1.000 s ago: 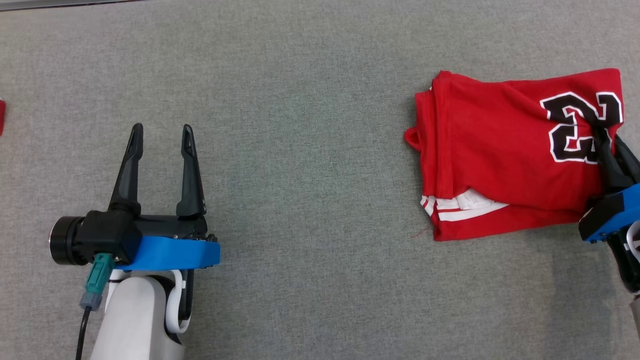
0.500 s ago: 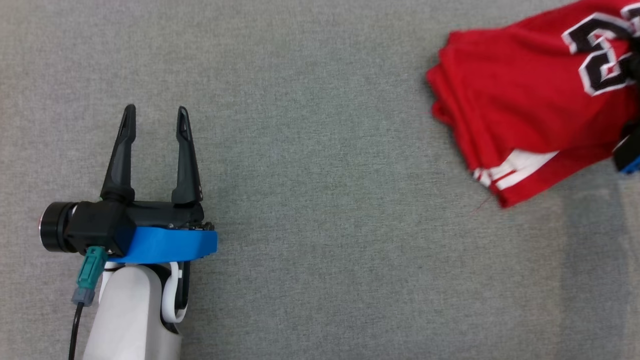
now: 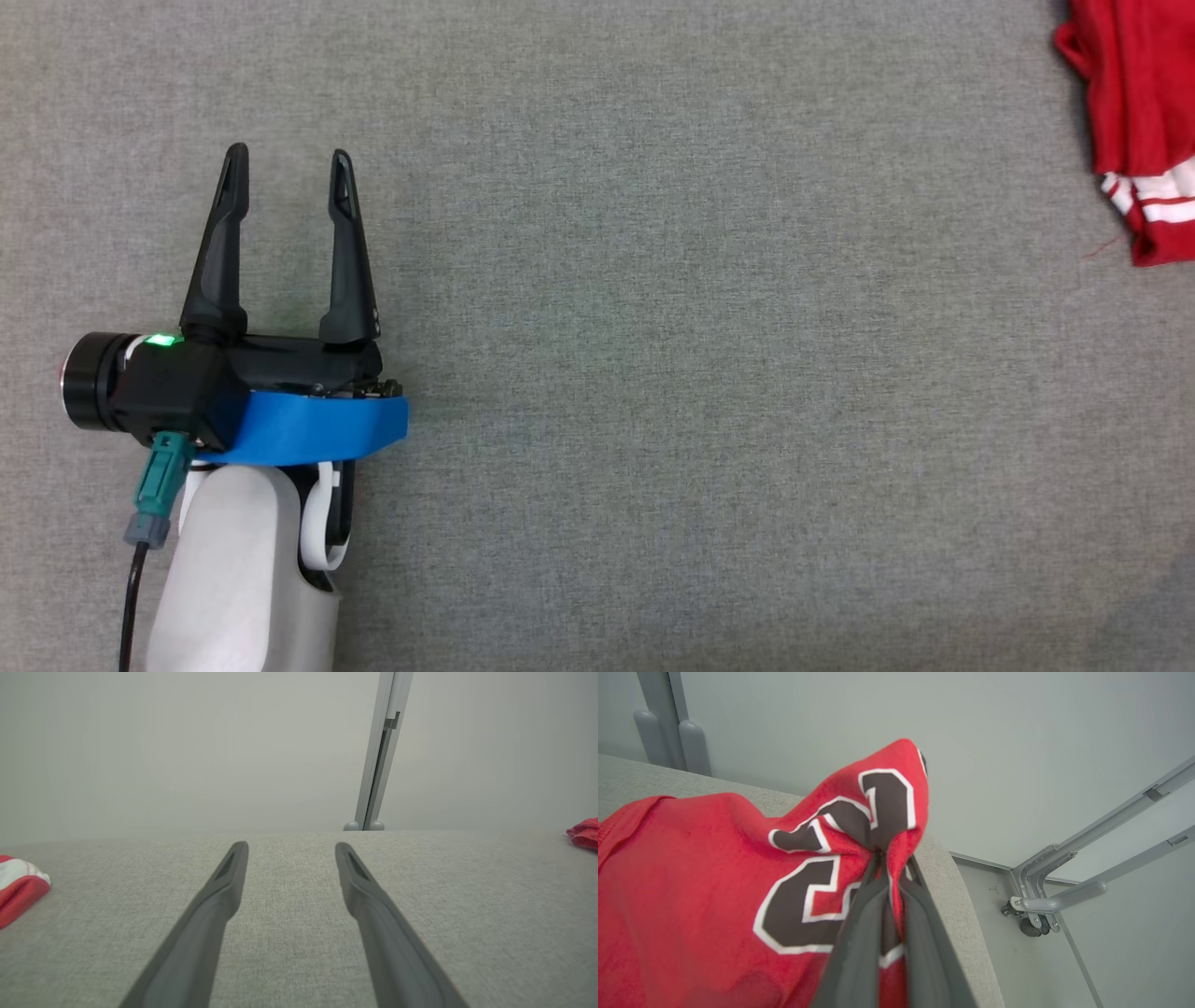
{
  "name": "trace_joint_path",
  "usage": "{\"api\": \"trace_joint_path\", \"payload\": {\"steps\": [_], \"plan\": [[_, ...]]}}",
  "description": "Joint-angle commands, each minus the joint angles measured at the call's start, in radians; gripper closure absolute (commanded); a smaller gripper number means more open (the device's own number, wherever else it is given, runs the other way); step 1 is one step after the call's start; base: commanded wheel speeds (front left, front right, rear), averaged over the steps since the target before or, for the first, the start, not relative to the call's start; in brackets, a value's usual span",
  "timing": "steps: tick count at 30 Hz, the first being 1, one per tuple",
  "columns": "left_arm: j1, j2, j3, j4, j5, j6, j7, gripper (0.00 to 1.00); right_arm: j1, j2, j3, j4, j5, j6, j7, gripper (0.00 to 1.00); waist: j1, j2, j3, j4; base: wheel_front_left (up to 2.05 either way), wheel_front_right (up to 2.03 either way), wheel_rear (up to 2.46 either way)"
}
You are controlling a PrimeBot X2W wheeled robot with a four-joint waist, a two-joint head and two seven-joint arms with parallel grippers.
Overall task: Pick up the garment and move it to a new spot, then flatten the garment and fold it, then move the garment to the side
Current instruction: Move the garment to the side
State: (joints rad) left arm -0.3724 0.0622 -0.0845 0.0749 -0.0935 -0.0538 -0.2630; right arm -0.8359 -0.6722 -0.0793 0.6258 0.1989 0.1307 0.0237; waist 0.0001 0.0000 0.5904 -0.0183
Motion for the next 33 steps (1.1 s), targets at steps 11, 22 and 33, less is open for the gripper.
{"api": "trace_joint_path", "payload": {"steps": [11, 22, 33], "plan": [[0.01, 0.005, 0.003, 0.004, 0.005, 0.006, -0.002, 0.0, -0.096, -0.02, -0.016, 0.113, -0.085, 0.0, 0.009, 0.0, -0.0001, 0.0, -0.003, 0.013, 0.0, 0.0, 0.0], [0.074, -0.001, 0.016, 0.043, -0.021, 0.012, -0.003, 0.0, -0.018, 0.067, -0.039, 0.101, -0.122, 0.0, -0.085, 0.0, -0.0001, 0.0, -0.149, 0.036, 0.0, 0.0, 0.0], [0.208, -0.002, 0.048, 0.095, -0.033, 0.012, -0.002, 0.0, 0.128, 0.279, 0.068, -0.044, -0.056, 0.0, -0.153, 0.0, -0.0001, 0.0, -0.331, 0.056, 0.0, 0.0, 0.0]]}}
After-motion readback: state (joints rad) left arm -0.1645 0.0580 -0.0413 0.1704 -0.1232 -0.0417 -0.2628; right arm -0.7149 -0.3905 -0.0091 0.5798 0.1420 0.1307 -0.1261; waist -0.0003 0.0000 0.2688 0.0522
